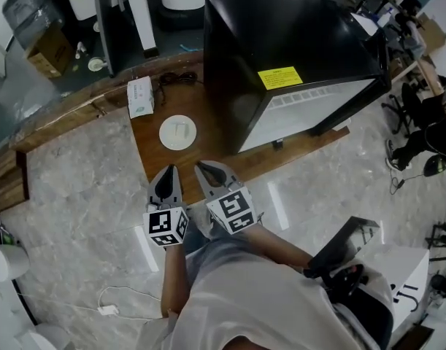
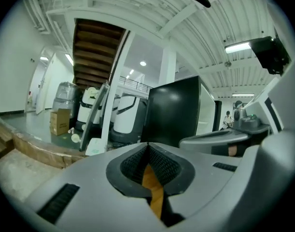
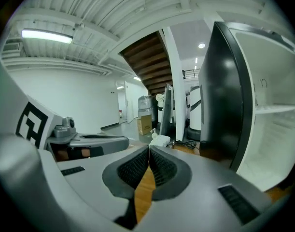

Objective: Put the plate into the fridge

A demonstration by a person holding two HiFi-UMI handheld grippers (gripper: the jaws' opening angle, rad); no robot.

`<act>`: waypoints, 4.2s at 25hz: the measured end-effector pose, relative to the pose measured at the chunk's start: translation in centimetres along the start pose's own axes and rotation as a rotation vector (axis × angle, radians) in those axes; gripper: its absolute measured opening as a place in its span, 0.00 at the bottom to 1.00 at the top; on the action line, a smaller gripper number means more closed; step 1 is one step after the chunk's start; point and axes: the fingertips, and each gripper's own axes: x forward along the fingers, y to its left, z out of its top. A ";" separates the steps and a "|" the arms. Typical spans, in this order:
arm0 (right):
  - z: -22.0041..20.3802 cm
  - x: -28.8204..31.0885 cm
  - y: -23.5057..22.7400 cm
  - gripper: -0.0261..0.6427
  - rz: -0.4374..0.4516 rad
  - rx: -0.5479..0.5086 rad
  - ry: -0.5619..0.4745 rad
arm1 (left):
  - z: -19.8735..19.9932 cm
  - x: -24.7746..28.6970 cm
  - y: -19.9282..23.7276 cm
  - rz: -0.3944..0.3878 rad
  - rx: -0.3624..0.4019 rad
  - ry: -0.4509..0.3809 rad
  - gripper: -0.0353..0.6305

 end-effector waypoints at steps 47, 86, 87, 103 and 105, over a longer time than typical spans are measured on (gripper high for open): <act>-12.9 52.3 -19.8 0.24 -0.353 1.332 0.218 | -13.4 51.9 35.3 -0.719 0.330 0.786 0.18; -12.0 44.0 -17.1 0.08 -0.284 1.352 -0.060 | -9.9 46.2 33.3 -0.722 0.347 0.532 0.11; -12.4 43.5 -17.0 0.08 -0.282 1.362 -0.069 | -10.1 45.9 32.7 -0.729 0.356 0.530 0.11; -20.9 14.1 -14.7 0.08 -0.355 1.370 -0.181 | -17.5 27.3 9.3 -0.812 0.391 0.521 0.09; -22.1 8.7 -13.7 0.08 -0.357 1.379 -0.199 | -18.4 23.6 5.1 -0.822 0.402 0.522 0.09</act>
